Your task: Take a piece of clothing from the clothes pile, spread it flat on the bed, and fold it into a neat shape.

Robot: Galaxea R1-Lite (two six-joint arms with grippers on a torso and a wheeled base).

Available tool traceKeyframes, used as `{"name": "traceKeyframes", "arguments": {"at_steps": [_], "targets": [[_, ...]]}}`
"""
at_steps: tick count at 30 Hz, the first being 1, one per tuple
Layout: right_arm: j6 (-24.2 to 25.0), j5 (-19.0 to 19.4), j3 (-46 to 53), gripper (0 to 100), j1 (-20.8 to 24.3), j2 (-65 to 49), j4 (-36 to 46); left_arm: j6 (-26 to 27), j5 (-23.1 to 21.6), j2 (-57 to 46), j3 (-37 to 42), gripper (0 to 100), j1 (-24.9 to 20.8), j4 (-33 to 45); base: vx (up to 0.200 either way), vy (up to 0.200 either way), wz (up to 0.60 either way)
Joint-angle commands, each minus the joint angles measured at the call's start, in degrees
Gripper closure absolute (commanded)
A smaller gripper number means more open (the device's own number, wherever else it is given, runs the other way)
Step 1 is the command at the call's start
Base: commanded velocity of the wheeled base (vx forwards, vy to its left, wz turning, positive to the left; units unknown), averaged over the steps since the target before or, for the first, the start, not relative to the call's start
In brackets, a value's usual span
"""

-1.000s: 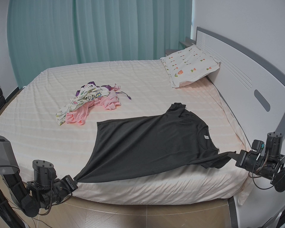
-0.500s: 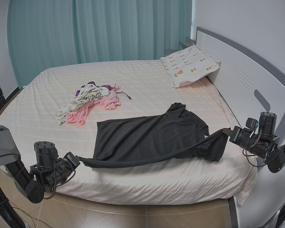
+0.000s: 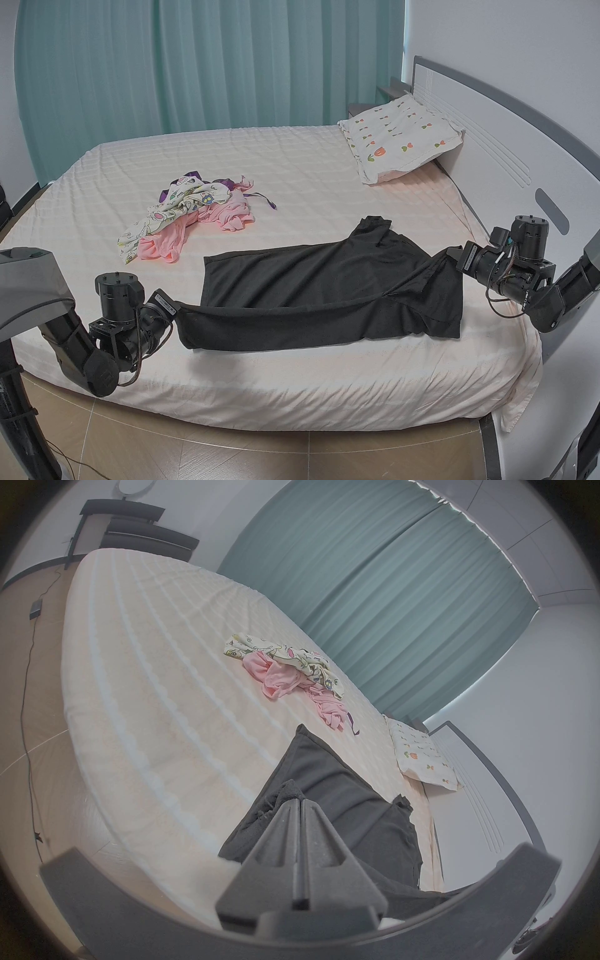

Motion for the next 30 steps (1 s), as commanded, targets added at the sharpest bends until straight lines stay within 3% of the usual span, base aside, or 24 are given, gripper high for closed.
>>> {"name": "traceKeyframes", "arguments": {"at_steps": [1,16,17,30], "targets": [[0.1,-0.03,-5.71,100,-0.11,6.35,-0.06,-0.12,0.65,6.37,-5.04,100,0.15,0.07,0.0,0.0,0.0],[0.36,-0.65,-12.39,100,-0.2,12.94,-0.15,-0.2,2.49,15.16,-15.85,100,0.5,0.07,0.0,0.0,0.0],[0.36,-0.65,-12.74,100,-0.2,13.47,-0.24,-0.2,3.11,15.6,-16.46,0,0.5,0.07,0.0,0.0,0.0],[0.54,-0.82,-9.22,100,0.24,11.8,-0.15,-0.47,3.28,14.64,-17.6,0,2.17,1.74,0.0,0.0,0.0]]}}
